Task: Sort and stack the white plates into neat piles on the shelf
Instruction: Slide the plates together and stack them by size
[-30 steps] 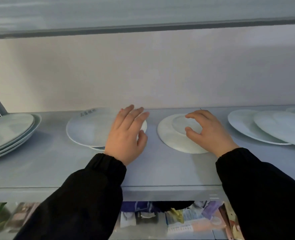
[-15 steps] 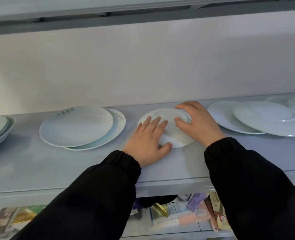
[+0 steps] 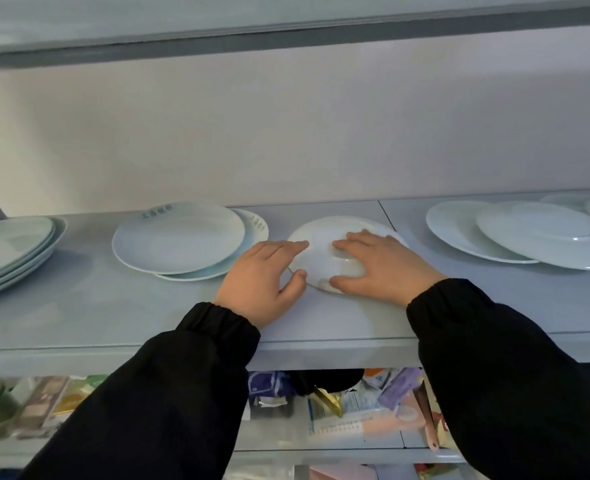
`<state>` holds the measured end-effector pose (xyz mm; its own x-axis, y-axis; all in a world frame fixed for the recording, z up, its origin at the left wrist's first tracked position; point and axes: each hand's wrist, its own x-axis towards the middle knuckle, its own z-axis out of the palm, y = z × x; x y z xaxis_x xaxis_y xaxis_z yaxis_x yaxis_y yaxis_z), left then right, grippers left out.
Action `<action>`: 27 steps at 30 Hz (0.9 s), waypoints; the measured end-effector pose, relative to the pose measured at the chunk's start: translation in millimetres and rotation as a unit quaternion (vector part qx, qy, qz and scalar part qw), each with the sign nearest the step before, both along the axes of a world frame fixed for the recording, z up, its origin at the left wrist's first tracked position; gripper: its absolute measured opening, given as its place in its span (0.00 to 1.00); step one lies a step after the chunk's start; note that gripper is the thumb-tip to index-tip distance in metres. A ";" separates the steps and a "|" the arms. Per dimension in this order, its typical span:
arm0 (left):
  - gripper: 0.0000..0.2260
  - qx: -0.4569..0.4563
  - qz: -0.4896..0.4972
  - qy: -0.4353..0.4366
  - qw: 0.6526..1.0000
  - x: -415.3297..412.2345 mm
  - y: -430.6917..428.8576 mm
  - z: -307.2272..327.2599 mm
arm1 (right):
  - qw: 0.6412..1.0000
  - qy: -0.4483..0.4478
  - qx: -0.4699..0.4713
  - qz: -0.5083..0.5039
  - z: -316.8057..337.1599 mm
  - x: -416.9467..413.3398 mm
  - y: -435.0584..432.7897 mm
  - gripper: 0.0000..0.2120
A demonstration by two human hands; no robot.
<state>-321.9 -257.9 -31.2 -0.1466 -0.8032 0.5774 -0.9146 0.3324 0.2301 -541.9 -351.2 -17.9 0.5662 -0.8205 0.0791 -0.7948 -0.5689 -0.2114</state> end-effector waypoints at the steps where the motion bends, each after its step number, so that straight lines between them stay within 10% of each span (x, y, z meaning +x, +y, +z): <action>1: 0.22 0.012 0.004 0.011 1.000 5.6 5.4 -0.3 | 1.000 0.008 0.000 0.001 -0.8 0.1 6.3 0.39; 14: 0.19 0.029 -0.061 0.015 0.998 51.4 45.2 -5.9 | 0.998 0.067 -0.018 0.003 -4.5 15.0 111.7 0.51; 27: 0.18 0.028 -0.103 -0.061 0.992 126.5 69.3 -6.9 | 0.988 0.142 -0.044 -0.034 21.0 43.5 148.1 0.42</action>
